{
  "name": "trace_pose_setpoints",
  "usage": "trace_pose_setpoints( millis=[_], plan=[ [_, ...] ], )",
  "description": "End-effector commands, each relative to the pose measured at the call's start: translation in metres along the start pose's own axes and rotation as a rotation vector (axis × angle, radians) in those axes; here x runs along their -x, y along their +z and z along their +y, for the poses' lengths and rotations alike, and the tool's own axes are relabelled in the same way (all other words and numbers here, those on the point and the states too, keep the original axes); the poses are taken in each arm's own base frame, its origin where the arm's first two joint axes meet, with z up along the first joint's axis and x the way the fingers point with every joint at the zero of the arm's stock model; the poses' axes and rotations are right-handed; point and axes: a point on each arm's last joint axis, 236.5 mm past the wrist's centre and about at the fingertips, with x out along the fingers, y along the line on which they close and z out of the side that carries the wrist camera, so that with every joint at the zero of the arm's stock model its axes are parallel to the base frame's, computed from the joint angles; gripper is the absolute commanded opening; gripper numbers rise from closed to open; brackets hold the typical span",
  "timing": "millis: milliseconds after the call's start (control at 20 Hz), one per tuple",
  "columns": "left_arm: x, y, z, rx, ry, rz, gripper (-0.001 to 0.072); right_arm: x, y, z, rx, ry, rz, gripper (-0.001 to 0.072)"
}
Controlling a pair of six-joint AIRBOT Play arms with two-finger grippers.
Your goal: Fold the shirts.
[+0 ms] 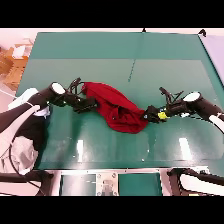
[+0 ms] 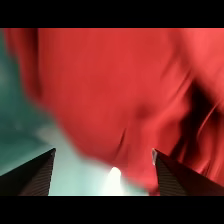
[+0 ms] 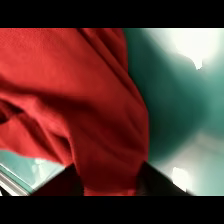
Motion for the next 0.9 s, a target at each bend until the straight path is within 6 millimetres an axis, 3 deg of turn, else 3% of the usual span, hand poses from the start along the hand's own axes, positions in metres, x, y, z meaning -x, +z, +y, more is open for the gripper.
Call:
trace_pose_setpoints(
  millis=[0, 50, 250, 350, 450, 500, 600, 750, 850],
  plan=[
    [-0.015, 0.021, 0.006, 0.061, -0.041, -0.103, 0.072, -0.011, 0.007, 0.006, 0.017, 0.022, -0.006, 0.0069],
    [-0.021, 0.019, 0.009, 0.089, -0.048, -0.095, 0.0648, -0.008, 0.01, 0.007, 0.031, 0.023, -0.014, 0.0019],
    [-0.031, 0.024, 0.01, 0.076, -0.079, -0.111, 0.0033, 0.0, 0.022, 0.017, 0.064, 0.029, -0.041, 0.0018],
    [-0.027, 0.027, 0.0, 0.048, -0.103, -0.102, 0.0027, 0.01, 0.028, 0.027, 0.092, 0.041, -0.047, 0.0017],
    [-0.007, 0.035, -0.025, -0.053, -0.125, -0.103, 0.0026, 0.033, 0.037, 0.043, 0.131, 0.066, -0.065, 0.0016],
    [0.012, 0.042, -0.043, -0.122, -0.136, -0.127, 0.0027, 0.054, 0.043, 0.055, 0.165, 0.081, -0.09, 0.0017],
    [0.074, 0.061, -0.094, -0.284, -0.156, -0.212, 0.0027, 0.112, 0.056, 0.089, 0.252, 0.117, -0.2, 0.0016],
    [0.199, 0.07, -0.162, -0.507, -0.129, -0.376, 0.0027, 0.233, 0.064, 0.156, 0.405, 0.173, -0.518, 0.0017],
    [0.278, 0.061, -0.195, -0.636, -0.079, -0.482, 0.0027, 0.307, 0.046, 0.199, 0.507, 0.196, -0.727, 0.0017]
  ],
)
